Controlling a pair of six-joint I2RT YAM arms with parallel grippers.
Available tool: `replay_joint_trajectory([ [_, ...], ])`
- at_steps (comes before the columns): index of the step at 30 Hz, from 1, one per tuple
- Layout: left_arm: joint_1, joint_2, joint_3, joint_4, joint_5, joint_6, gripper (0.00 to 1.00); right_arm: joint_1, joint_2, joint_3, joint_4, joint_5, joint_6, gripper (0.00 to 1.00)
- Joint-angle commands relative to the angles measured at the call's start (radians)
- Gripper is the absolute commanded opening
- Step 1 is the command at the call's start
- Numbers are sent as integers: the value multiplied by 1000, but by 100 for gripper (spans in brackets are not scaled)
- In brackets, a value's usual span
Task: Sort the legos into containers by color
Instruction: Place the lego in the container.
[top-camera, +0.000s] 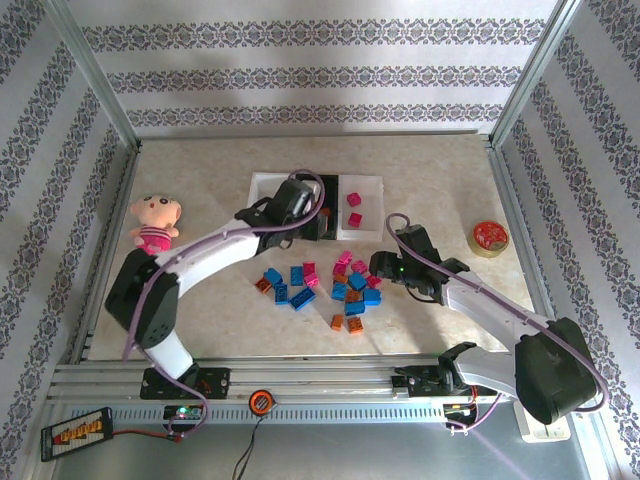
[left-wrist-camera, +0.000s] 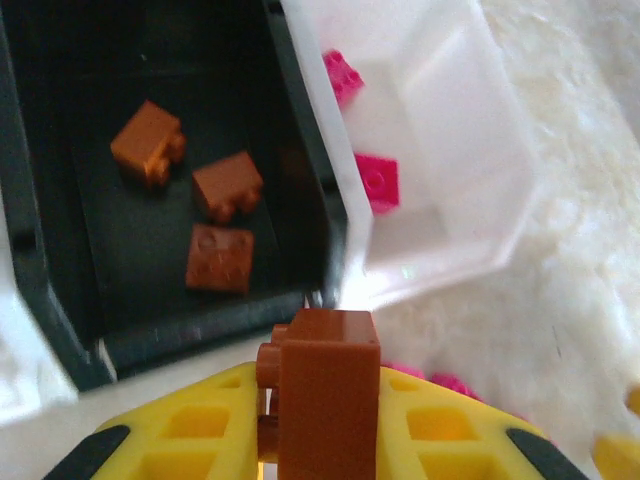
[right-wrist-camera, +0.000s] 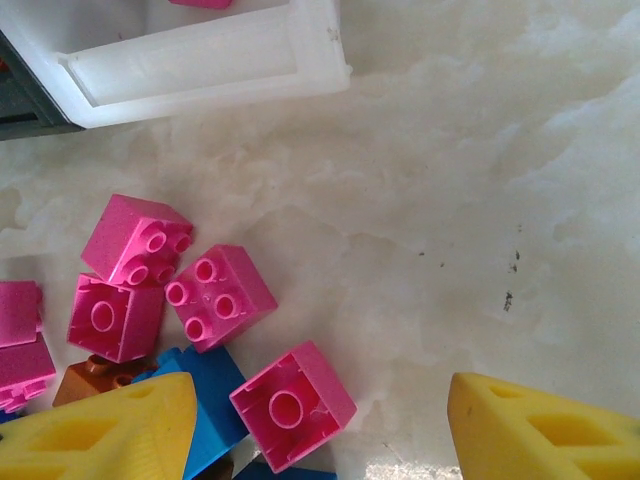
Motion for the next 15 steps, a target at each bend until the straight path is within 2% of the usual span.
replay_joint_trajectory([
  [1,49,104,100,8,6,22,22,-13,-22,-14,-22,-6,14,68],
  [5,70,233,223,-23,-20,14,23,-13,-37,-19,-33,-5,14,68],
  [10,93,323,329,-57,-39,5,24,-13,-62,-30,-49,-3,14,68],
  [15,97,355,371,-61,-41,-8,36,-13,-79,-41,-49,-12,10,68],
])
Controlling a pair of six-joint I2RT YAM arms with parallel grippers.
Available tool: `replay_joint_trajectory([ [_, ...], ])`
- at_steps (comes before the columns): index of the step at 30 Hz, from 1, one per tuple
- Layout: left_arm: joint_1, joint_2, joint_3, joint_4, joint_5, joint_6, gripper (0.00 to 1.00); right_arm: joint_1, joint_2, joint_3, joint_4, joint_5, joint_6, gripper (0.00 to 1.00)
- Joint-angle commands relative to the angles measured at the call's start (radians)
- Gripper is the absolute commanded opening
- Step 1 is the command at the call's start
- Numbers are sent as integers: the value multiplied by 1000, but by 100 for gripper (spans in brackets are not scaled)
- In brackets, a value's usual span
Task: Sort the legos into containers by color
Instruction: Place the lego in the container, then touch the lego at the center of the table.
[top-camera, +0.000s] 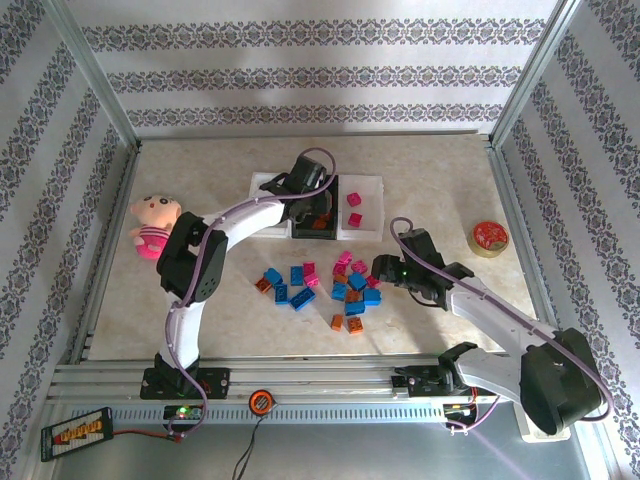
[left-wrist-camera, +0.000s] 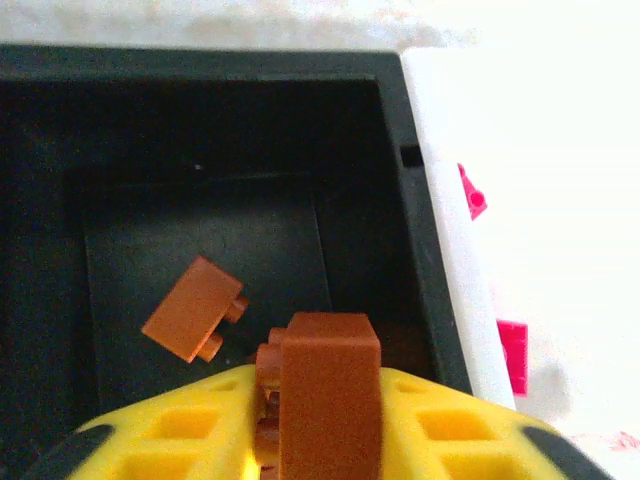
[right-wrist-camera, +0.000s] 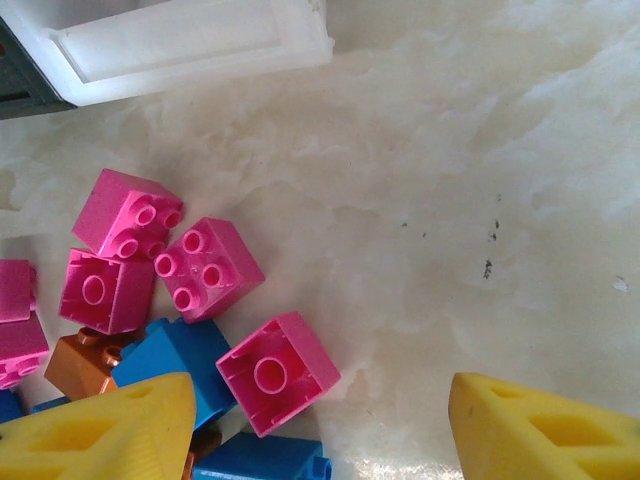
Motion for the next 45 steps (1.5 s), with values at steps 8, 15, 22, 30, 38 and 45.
replay_joint_trajectory([
  [8,13,-73,-2,10,15,-16,59,-14,-42,-12,-22,-48,-1,68],
  [15,12,-292,-213,122,113,-59,70,3,-41,0,-32,-109,-12,67],
  [22,-1,-600,-569,214,181,-114,90,121,-33,-12,-71,-136,19,67],
  [30,-7,-910,-887,196,157,-150,100,354,-8,11,-174,3,75,67],
  [38,-7,-1099,-1049,170,144,-167,100,400,62,110,-158,82,69,67],
  [45,-8,-1195,-1092,111,102,-158,100,430,242,255,-141,82,38,67],
])
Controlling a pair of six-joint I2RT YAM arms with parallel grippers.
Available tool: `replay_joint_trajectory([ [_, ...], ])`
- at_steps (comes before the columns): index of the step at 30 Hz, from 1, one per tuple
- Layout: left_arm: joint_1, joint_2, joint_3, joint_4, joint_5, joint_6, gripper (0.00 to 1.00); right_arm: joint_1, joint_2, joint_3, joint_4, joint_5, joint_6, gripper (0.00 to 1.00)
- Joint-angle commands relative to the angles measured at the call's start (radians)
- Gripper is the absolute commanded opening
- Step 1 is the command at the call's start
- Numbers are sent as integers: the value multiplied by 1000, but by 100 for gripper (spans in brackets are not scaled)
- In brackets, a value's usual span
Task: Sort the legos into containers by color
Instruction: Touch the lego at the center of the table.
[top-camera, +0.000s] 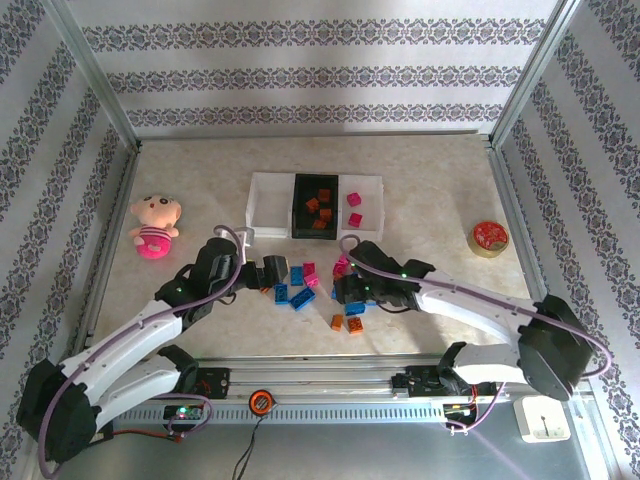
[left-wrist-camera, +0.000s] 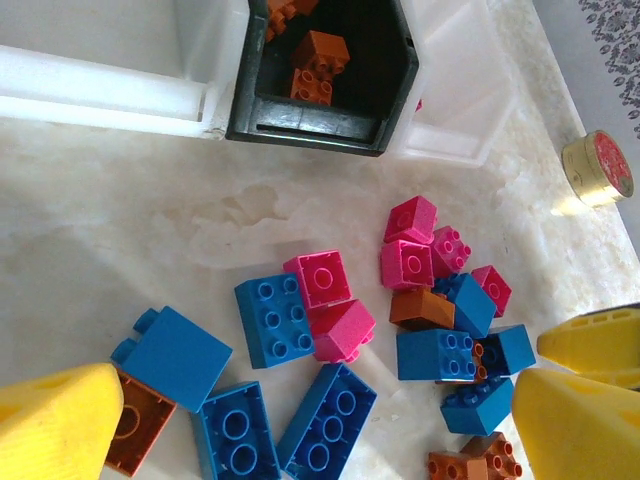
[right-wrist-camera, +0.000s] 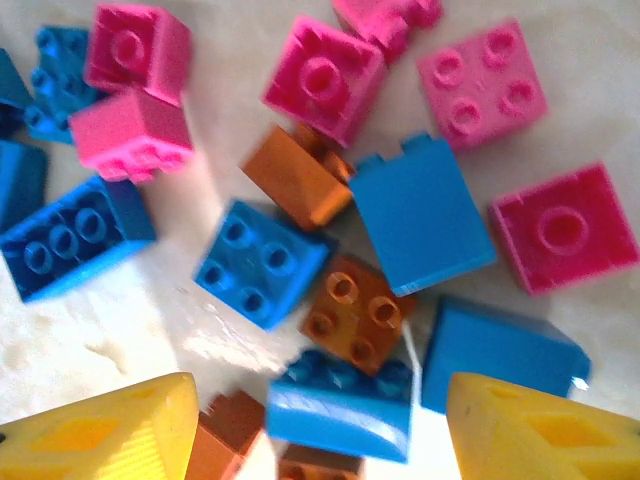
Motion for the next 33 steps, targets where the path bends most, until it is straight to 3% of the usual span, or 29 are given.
replay_joint_trajectory([
  [1,-6,-42,-17,-49,-40,-2,100,31,84,70,5,36,-28,66],
  [9,-4,-117,-31,-111,-71,19,100,79,273,191,-72,133,11,57],
  [21,-5,-177,-40,-157,-94,40,100,97,408,269,-134,189,39,48],
  [33,-4,-184,-45,-169,-105,43,100,104,329,304,-163,237,-18,58],
])
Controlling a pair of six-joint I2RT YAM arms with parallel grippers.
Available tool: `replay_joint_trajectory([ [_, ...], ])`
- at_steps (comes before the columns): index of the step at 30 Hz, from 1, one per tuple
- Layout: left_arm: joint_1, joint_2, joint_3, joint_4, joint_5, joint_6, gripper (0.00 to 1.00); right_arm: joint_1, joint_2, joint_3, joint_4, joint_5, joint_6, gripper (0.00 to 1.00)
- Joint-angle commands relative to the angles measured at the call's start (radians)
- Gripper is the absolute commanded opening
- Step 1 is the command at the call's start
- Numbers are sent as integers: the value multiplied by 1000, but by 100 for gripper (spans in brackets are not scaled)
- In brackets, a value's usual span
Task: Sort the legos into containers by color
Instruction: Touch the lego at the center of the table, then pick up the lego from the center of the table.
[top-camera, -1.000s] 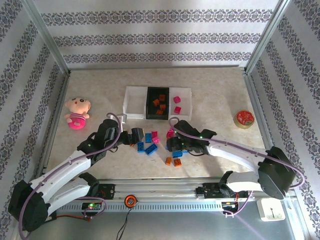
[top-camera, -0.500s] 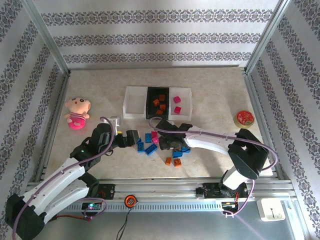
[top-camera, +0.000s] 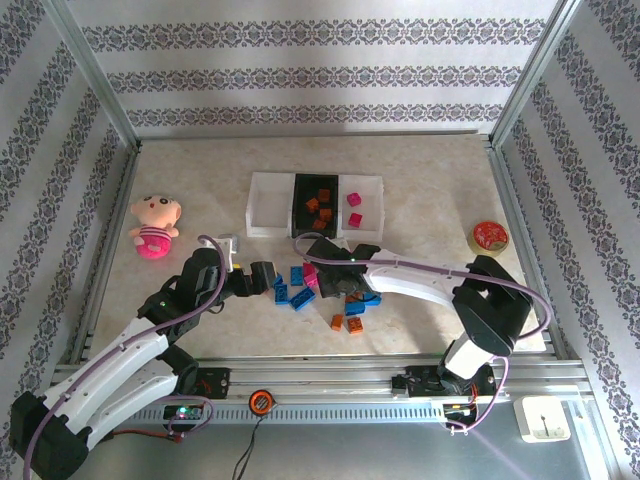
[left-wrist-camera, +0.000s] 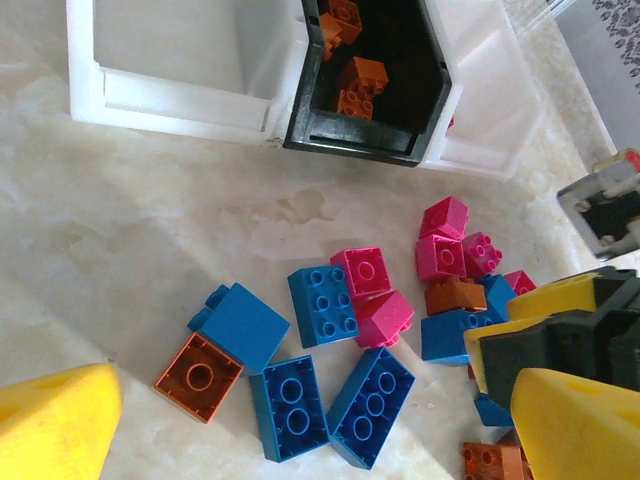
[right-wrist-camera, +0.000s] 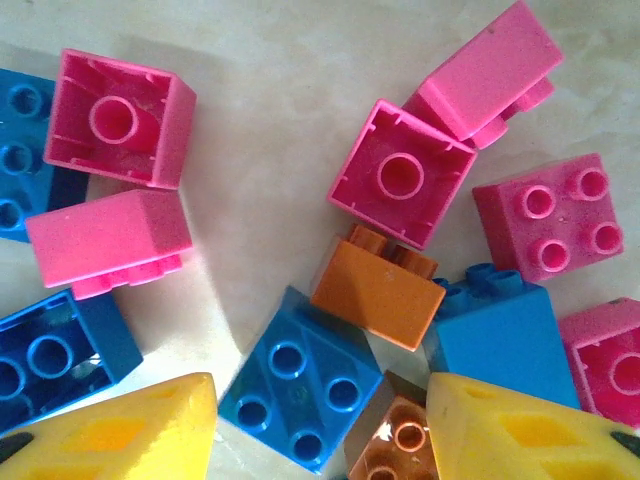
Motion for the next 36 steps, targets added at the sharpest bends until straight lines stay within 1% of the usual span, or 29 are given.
replay_joint_trajectory([
  [1,-4,-13,-21,-22,-14,22,100,9,1,37,-39,28,-23,58],
  [6,-5,-12,-25,-27,-15,20,100,9,71,66,-49,9,-15,55],
  [14,-3,-13,-22,-35,-17,23,100,8,120,85,-57,19,-17,53],
  [19,-4,-12,-23,-38,-30,26,100,8,145,93,-61,21,-26,49],
  [21,-3,-12,-22,-39,-30,24,100,8,146,93,-57,16,-29,44],
  [25,-4,-12,-19,-47,-34,20,100,9,126,83,-47,11,-38,34],
  [27,-2,-13,-19,-54,-41,20,100,9,105,79,-38,6,-46,32],
  [32,-3,-15,-12,-68,-59,21,100,9,34,94,-36,-19,-72,28],
  [36,-2,-28,-10,-95,-94,13,100,11,-28,149,-29,-38,-115,27],
])
